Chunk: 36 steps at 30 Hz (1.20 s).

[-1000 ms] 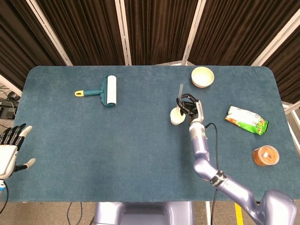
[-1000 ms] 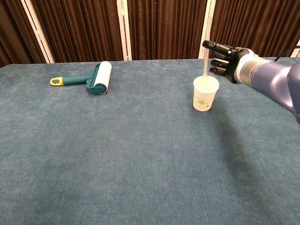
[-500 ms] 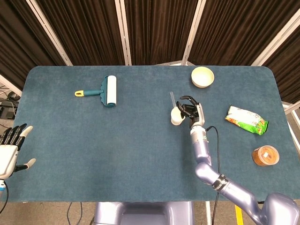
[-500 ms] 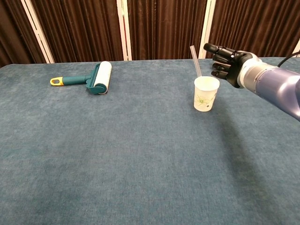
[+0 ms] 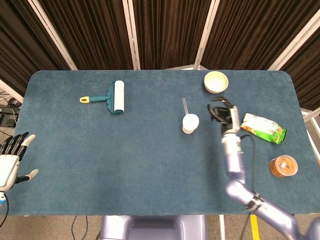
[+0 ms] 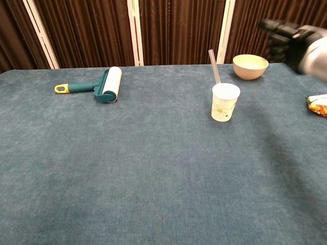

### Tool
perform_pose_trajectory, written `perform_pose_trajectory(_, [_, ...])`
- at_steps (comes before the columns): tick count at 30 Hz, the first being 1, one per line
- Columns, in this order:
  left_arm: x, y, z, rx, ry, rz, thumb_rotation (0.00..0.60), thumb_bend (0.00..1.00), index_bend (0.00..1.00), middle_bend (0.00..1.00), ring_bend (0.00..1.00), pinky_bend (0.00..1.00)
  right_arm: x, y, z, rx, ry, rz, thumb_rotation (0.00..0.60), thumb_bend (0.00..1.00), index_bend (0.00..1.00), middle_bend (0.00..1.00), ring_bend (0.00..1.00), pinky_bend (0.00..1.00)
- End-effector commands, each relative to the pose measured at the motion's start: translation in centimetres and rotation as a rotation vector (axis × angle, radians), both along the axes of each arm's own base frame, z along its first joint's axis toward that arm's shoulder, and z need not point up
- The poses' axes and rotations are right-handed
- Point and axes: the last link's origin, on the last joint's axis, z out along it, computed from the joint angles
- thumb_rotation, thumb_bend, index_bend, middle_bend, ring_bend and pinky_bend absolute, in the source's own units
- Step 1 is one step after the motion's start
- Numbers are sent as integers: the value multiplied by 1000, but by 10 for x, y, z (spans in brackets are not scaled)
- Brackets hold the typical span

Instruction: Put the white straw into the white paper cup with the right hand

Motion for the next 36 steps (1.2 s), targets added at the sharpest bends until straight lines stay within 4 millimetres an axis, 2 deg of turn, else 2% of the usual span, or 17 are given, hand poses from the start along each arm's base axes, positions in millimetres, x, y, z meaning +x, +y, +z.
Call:
perform_pose_trajectory(1, [0, 0, 0, 1, 0, 0, 600, 197, 49, 0, 0, 0, -24, 19, 45, -64, 174, 30, 600, 264, 426, 762, 613, 530])
perform_pose_trajectory(2, [0, 0, 0, 1, 0, 1, 600, 197, 48, 0, 0, 0, -29, 23, 53, -63, 223, 40, 600, 262, 380, 612, 469, 430])
perform_pose_trajectory(3, [1, 0, 0, 1, 0, 0, 600, 197, 49, 0, 0, 0, -35, 30, 61, -52, 304, 62, 600, 260, 346, 513, 371, 354])
perform_pose_trajectory(5, [1, -1, -1, 3, 1, -1, 600, 198, 49, 0, 0, 0, -55, 53, 78, 9, 552, 120, 600, 252, 254, 267, 116, 128])
perform_pose_trajectory(7, [1, -1, -1, 3, 3, -2, 600, 197, 49, 0, 0, 0, -65, 65, 83, 45, 661, 137, 600, 227, 187, 105, 14, 23])
perform_pose_trajectory(9, [1, -1, -1, 3, 3, -2, 600, 197, 49, 0, 0, 0, -74, 77, 88, 85, 734, 146, 600, 176, 134, 22, 0, 0])
perform_pose_trajectory(11, [1, -1, -1, 4, 2, -2, 600, 198, 49, 0, 0, 0, -82, 88, 91, 117, 815, 155, 600, 103, 77, 0, 0, 0])
perform_pose_trajectory(14, [2, -1, -1, 4, 0, -1, 600, 199, 48, 0, 0, 0, -101, 112, 99, 143, 1040, 169, 600, 54, 14, 0, 0, 0])
perform_pose_trajectory(19, [1, -1, -1, 3, -3, 0, 600, 198, 48, 0, 0, 0, -123, 150, 100, 148, 1285, 147, 600, 49, 0, 0, 0, 0])
perform_pose_trajectory(21, [1, -1, -1, 1, -4, -1, 600, 197, 49, 0, 0, 0, -128, 157, 101, 138, 1343, 124, 600, 48, 0, 0, 0, 0])
perform_pose_trajectory(36, [1, -2, 0, -2, -4, -4, 600, 198, 48, 0, 0, 0, -128, 151, 101, 25, 1374, -9, 600, 57, 0, 0, 0, 0])
